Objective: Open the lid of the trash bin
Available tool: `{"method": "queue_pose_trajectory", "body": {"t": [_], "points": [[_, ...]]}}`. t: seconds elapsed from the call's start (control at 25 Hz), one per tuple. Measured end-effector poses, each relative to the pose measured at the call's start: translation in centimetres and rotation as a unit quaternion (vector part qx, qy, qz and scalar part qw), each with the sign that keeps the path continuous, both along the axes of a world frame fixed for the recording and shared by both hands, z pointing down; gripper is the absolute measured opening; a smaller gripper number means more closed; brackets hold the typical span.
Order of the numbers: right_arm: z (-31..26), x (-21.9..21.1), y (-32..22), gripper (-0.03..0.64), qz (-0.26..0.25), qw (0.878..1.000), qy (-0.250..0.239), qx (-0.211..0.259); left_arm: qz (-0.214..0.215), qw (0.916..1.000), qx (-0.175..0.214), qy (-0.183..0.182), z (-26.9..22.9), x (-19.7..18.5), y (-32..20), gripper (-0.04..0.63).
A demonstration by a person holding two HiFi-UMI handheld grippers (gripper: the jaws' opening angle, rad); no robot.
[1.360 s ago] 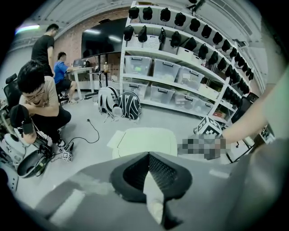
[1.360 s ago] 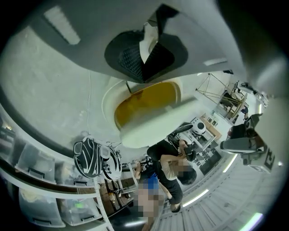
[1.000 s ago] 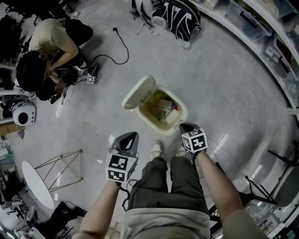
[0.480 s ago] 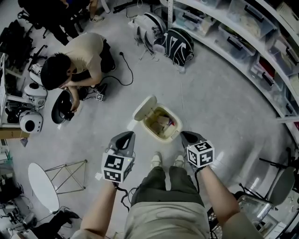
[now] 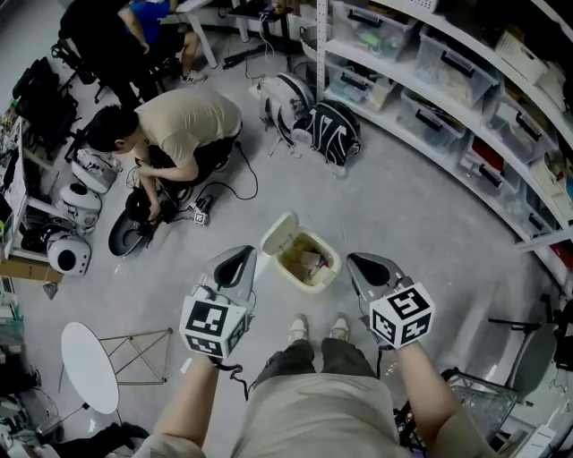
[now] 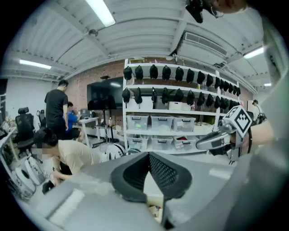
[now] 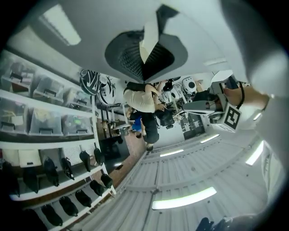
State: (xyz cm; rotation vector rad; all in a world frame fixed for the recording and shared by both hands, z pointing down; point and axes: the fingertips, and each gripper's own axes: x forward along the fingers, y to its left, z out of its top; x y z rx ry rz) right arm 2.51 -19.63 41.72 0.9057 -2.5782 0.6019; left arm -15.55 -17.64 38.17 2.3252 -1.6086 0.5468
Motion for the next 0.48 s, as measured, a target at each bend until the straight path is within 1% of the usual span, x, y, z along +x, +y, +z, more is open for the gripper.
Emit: {"method": "queue_pose_trajectory", "body": {"t": [0.12,0.28,0.4,0.48], "points": [[-5.7,0.5,1.0,0.003,-0.008,0.999,-0.005,0.045,0.011,0.9988,0.046,-0.007,-5.5,1.0,0.2,0.002],[-11.9,1.5,2.4,0.003,-0.008,0.996,-0.024,0.091,0.022,0.9953,0.093,-0.015,-11.1,2.4,1.3,0.002],[-15.9,2.1,3.3,0.003,-0.009,0.991,-0.040,0.126,0.018,0.9933,0.113,-0.014,-14.5,3.5,2.3,0.002],[-18.3,2.5,3.9,0.003,-0.007,0.988,-0.048,0.149,0.018,0.9924,0.121,-0.014,-15.9,4.1,3.2,0.002]]}}
